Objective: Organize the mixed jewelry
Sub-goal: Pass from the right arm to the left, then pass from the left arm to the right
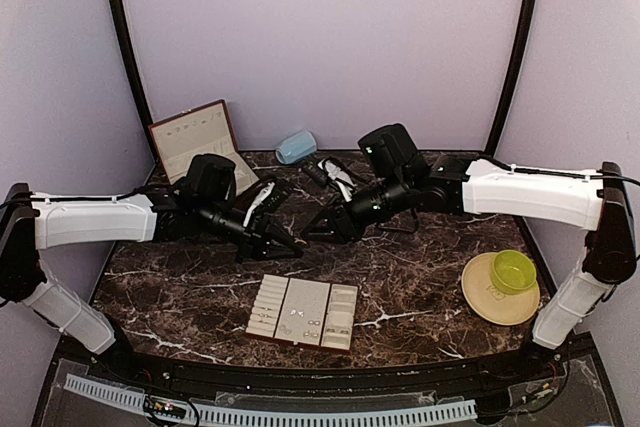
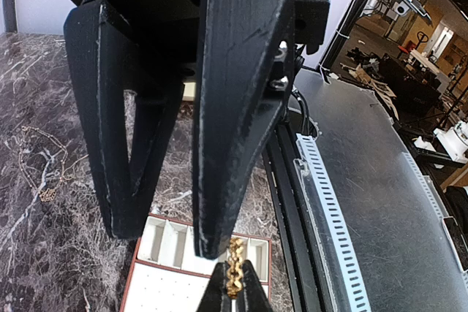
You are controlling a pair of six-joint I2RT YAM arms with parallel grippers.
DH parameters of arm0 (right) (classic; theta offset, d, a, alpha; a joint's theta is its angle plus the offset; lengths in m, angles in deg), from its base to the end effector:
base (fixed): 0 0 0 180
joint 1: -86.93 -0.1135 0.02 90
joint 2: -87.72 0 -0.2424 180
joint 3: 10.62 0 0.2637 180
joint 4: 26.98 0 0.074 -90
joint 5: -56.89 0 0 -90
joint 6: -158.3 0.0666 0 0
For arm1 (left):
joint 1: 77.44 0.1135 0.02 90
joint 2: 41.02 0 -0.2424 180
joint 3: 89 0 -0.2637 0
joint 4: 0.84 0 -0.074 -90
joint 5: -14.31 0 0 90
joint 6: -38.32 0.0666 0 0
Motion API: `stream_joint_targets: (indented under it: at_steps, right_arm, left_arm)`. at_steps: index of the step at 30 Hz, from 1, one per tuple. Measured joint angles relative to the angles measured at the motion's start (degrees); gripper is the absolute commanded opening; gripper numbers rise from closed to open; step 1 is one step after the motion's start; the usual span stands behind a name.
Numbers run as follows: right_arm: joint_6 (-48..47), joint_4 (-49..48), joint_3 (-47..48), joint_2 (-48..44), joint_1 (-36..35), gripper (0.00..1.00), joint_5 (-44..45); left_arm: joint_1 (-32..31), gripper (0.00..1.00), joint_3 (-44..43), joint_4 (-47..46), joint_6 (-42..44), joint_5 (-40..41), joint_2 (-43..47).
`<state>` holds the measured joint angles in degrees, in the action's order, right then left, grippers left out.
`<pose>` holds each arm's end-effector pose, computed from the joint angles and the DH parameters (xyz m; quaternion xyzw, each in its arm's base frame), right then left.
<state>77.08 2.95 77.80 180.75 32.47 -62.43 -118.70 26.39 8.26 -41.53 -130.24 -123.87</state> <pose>0.2086 0.3481 0.2595 -0.4409 0.7435 0.4268 0.2659 0.2201 -0.2652 0.2198 0.5440 0.5807 -0.5010 0.3403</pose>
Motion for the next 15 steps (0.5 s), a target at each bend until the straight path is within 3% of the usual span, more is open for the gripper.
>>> stream_joint_targets:
  at_steps: [8, 15]
  right_arm:
    - [0.6, -0.5, 0.0, 0.0, 0.0, 0.31, -2.2]
    - [0.3, 0.0, 0.3, 0.2, -0.3, 0.24, -3.5]
  left_arm:
    - [0.0, 0.01, -0.2, 0.9, 0.4, 0.1, -0.5]
    - [0.0, 0.01, -0.2, 1.0, 0.6, 0.1, -1.1]
